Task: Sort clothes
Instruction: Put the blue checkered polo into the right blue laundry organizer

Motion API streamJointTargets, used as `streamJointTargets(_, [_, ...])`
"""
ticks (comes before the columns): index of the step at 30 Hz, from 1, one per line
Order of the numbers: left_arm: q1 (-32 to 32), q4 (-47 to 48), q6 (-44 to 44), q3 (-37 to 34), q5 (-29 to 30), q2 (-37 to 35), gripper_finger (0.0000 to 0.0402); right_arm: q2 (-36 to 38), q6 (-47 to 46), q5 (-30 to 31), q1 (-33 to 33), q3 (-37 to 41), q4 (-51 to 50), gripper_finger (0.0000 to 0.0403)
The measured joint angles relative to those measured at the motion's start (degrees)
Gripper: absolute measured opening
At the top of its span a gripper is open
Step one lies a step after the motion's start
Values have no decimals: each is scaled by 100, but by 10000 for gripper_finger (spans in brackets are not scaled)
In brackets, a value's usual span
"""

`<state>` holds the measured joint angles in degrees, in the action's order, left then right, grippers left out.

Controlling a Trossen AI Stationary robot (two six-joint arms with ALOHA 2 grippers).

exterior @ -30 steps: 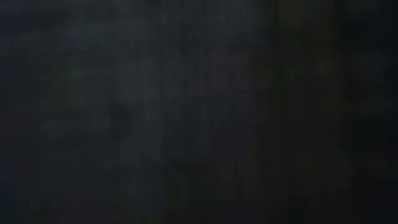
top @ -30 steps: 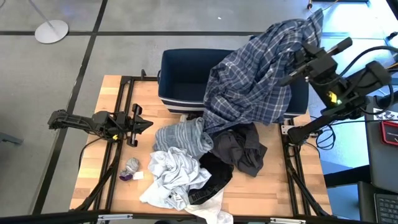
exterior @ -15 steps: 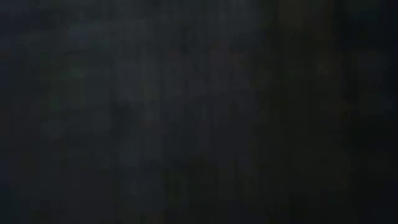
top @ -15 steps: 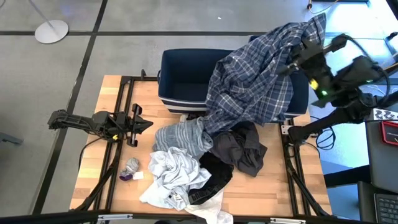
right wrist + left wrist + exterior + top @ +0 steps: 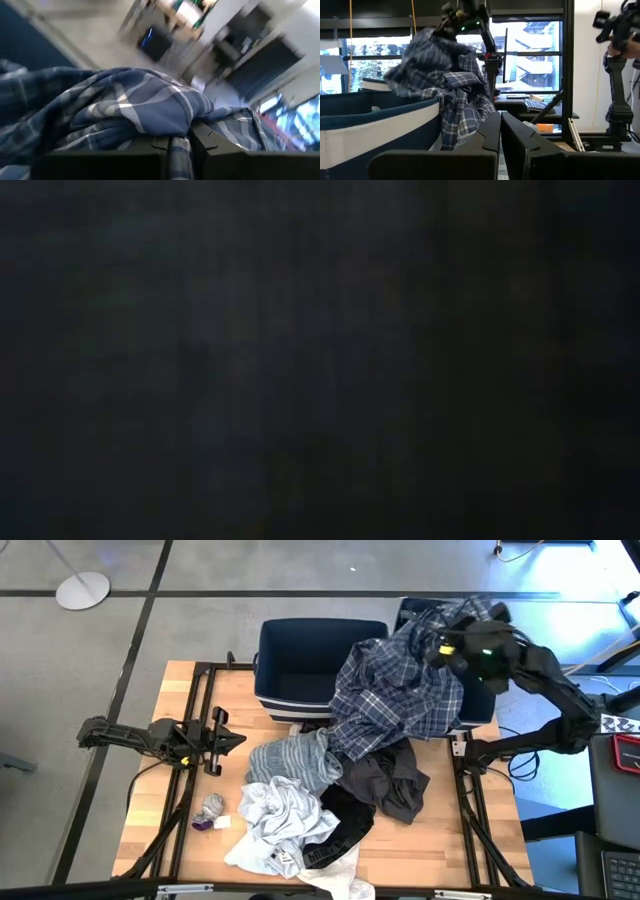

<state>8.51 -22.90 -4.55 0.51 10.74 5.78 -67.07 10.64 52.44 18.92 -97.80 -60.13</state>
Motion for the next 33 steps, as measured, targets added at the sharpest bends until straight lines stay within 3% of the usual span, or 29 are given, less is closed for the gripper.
streamJointTargets(8, [0, 0, 4, 0, 2, 0, 4, -524, -1145, -349, 1067, 2, -1601, 28])
streamJointTargets(15, [0, 2, 34, 0, 2, -2, 4, -1005, -2016, -1595, 1731, 2, -2369, 28])
streamJointTargets(23, [0, 2, 110, 0, 2, -2, 4, -1571, -2435, -1917, 1951, 2, -2890, 28])
streamJointTargets(30, [0, 4, 141, 0, 2, -2, 4, -1992, -2413, -2202, 1949, 43, -2843, 28])
streamJointTargets(33, [0, 14, 158, 0, 2, 0, 4, -2008, -2351, -2176, 1950, 407, -2628, 28])
